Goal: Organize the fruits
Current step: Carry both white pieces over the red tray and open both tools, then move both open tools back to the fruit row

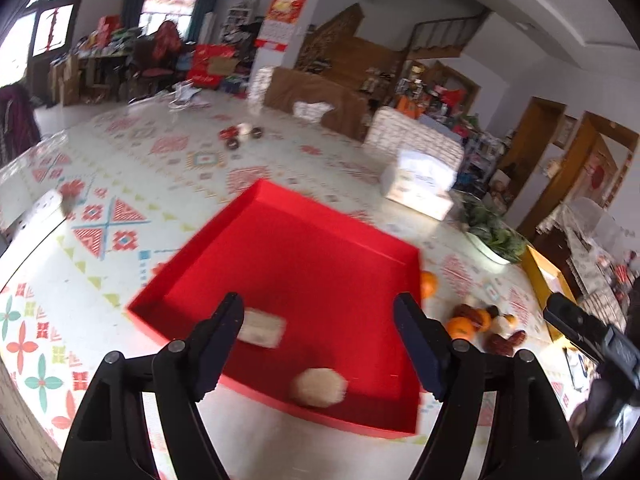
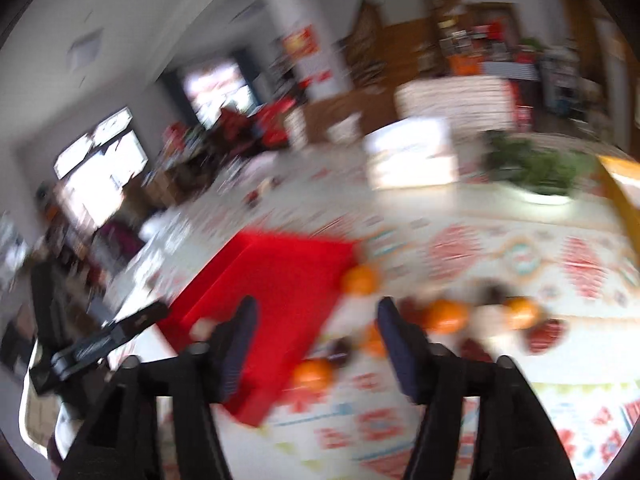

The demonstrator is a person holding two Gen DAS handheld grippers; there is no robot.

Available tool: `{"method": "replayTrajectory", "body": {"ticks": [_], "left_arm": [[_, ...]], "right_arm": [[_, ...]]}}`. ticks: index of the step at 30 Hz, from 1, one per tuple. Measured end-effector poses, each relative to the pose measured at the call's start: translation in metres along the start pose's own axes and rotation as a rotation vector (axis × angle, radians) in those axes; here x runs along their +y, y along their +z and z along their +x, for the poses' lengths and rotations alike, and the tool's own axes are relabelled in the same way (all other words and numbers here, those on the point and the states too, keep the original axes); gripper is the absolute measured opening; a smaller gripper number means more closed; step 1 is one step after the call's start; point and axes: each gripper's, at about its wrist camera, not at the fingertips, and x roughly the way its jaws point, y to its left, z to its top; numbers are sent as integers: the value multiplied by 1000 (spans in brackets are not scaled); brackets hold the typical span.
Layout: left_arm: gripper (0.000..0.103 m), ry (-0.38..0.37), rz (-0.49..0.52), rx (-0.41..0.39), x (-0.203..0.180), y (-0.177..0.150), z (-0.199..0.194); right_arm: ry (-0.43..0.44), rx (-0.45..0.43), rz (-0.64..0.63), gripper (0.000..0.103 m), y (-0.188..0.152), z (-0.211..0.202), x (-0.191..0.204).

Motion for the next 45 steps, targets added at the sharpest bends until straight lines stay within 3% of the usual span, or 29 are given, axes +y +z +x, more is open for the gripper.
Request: {"method": "replayTrajectory", "body": {"ticks": [4,8,17,24,27,36,39,41,45], "left_arm": [[77,-37,63,26,-32,-8,7],[77,-77,126,68,-63,-19,20],[77,-130,263,136,-109,-39,43],[77,-155,379,191,-147,-39,77],[77,-151,427,234,-163,-41,100],[74,-139,448,300,-166,-37,134],[63,-123,478,329,-167,-40,142],[45,-123,494,353,-169,-44,147],[45,-131,487,349,-170,-43,147]], "right_arm": [[-86,85,129,76,-1,-8,-63],[-131,180,118,73,-19,0,-86],[-97,225,45,69,-30,28,-83],[-92,251,17,48,-31,52,-78],[-101,253,-6,44,-34,55,-73],[-84,247,2,37,-34,55,-78],[-79,252,0,36,-35,53,-77],[-71,258,-3,36,-37,52,-75],[-66,266,-4,35,-39,46,-74]]}}
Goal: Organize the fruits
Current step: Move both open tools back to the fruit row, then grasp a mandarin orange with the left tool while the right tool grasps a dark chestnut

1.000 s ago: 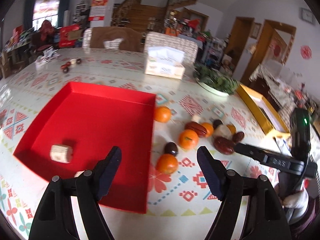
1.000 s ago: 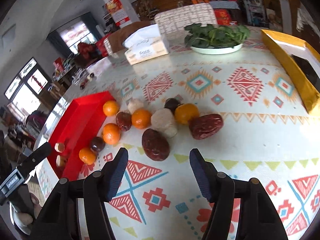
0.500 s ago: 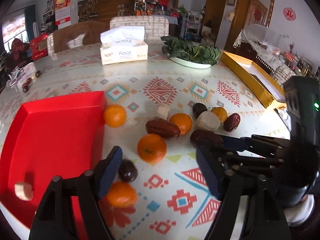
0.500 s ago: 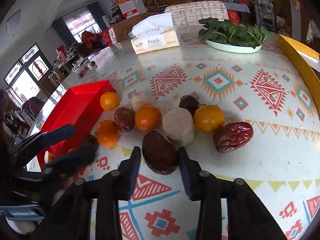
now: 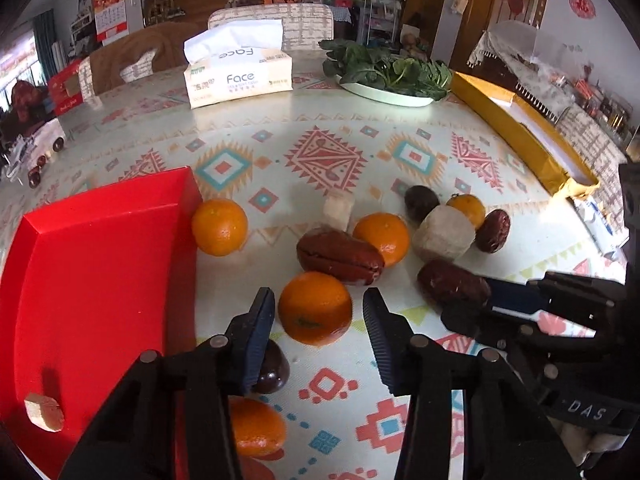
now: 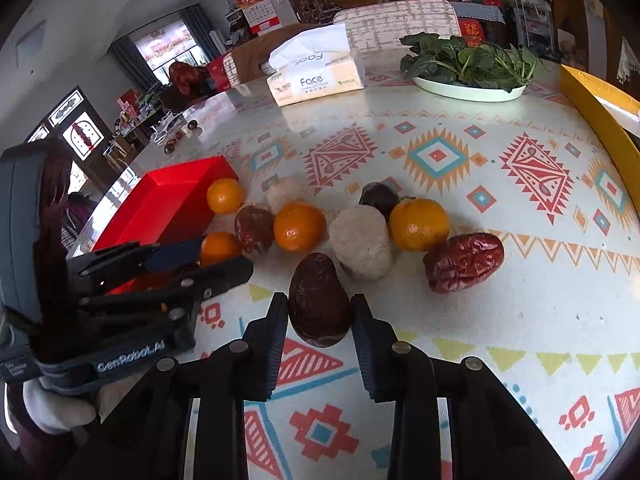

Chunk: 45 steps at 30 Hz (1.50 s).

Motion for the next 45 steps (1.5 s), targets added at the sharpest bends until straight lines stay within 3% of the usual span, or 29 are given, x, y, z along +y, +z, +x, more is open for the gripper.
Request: {"method": "replayTrajectory", "body": {"ticks": [6,8,18,24,33,39,45], "left_arm": [[45,25,7,5,-6,3,6],[35,48,16,-3,-10,1,4],[35,-86,-122,-85,2,-24,-41],[35,-90,-220,-168,26,-42,-80],[35,-18,-397,-269,100,-65,-125],[35,9,-506,-264,140,-83,-123],[35,25,-549,-249,160,-94,-116]], "right_arm": [[16,-1,14,35,-5,-9,-3],[15,-2,17,35,-7,-12,-3],[75,-22,78,34,-17,-33,-6],[110,-38,75,34,-18,-44,8],[180,-37,2,34,-8,-43,62],[247,-8,-58,34,4,-24,113],[276,30,-106,34,12,3,152]]}}
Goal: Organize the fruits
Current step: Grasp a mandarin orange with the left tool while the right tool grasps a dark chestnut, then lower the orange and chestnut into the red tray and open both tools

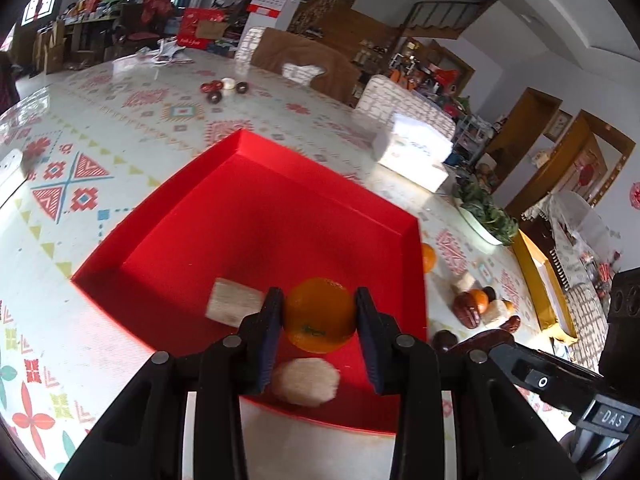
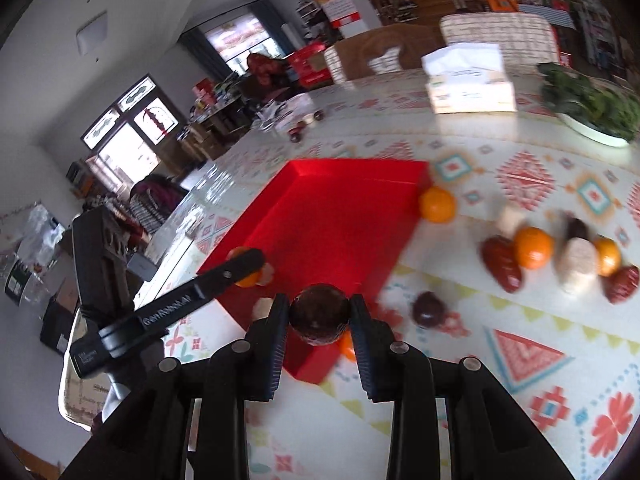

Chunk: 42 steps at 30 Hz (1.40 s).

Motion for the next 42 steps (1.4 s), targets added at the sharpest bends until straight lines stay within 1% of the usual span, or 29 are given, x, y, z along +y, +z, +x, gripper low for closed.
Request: {"method": "replayTrajectory", "body": {"ticks": [6,10,18,21,23,25,26,28,31,37,40,42], "left_arm": [[35,9,-24,3,15,-1,3],[35,7,-33,3,21,-1,4],[36,-11,-40,-1,23,1,7],[38,-19,-41,-4,23,2,8],[46,-31,-49,-5,24,2,8],[60,-36,-56,-12,24,3,7],[65,-35,-58,-16,24,3,7],[69,-31,-64,-14,24,3,7],[70,-34,-74,-13,26,4,7],[70,-34,-80,-11,25,5,6],[71,-26,-70,-18,21,5,2],[73,-16,-58,-24,16,4,-2]], "right_arm": [[5,58,-19,34,3,35,11],[2,77,-14,34,3,48,13],[-7,91,-6,34,7,62,12],[-9,95,1,34,8,64,11],[-10,96,10,34,9,65,10],[-9,95,26,34,10,68,6],[-5,94,38,34,10,68,4],[5,91,65,34,12,68,-1],[10,75,76,36,12,65,-4],[14,39,86,43,14,56,-6],[10,10,97,48,13,45,-9],[11,-9,109,53,13,38,-12]]}}
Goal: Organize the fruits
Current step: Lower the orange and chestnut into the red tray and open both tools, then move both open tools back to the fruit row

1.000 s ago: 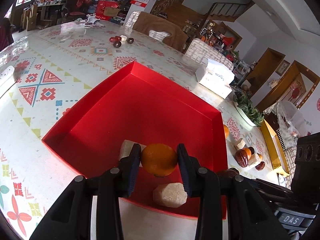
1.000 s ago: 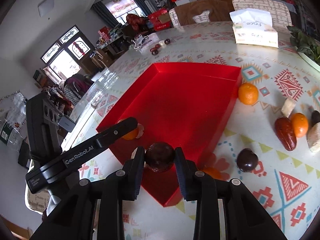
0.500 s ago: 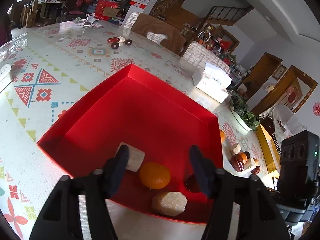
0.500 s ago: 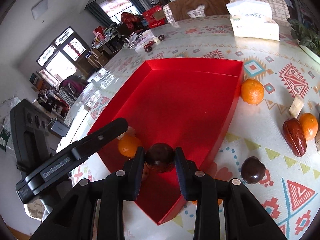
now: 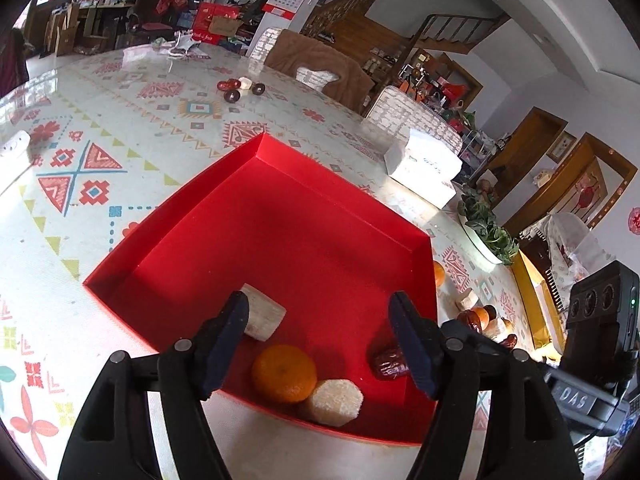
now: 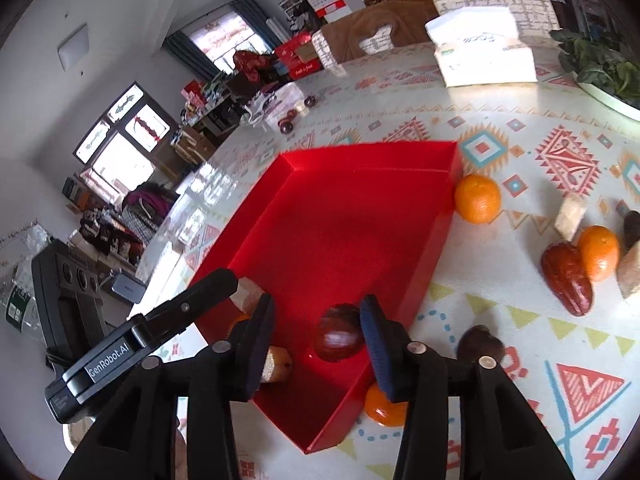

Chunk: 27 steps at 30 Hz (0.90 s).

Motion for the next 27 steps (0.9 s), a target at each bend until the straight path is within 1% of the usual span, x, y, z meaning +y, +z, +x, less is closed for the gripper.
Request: {"method": "replayTrajectory", "body": {"ticks": [6,10,14,19,21,27], "left_arm": [[77,22,79,-23,-27,-7,-18],[79,35,142,-41,-51,-16,-31],[82,53,209,-60,-78,-27,-44],[83,32,264,-59,-105,-43,-55],[83,20,280,-56,-115,-47,-58],[86,-10,312,-33,-142,-62,-53]], "right_arm": [[-5,-60,37,59,-5,-30,-12],[-9,-100,66,61,-15,-54,-22],[-13,-144,112,63,-30,-84,-41],[-26,-203,155,66,-45,-119,-63],[-41,-235,180,69,-53,-137,-77],[-95,-282,257,69,-69,-173,-120]]}}
